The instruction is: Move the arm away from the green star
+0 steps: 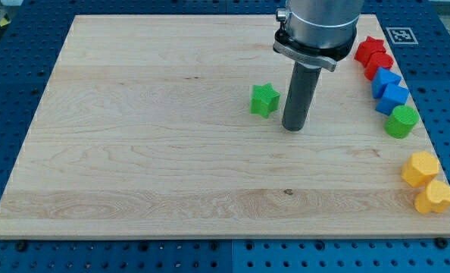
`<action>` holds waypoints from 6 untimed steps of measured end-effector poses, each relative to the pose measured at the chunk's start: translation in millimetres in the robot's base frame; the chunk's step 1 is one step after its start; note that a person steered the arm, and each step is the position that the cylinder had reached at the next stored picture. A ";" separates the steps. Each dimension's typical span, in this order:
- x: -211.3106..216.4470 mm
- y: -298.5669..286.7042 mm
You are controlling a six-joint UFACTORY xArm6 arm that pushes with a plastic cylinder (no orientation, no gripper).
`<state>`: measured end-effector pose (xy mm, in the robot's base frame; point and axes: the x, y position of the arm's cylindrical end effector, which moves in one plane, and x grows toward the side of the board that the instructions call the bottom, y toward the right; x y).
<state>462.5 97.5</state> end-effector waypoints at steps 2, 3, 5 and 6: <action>10.7 24.8; 12.8 34.8; 20.5 85.4; 36.0 100.8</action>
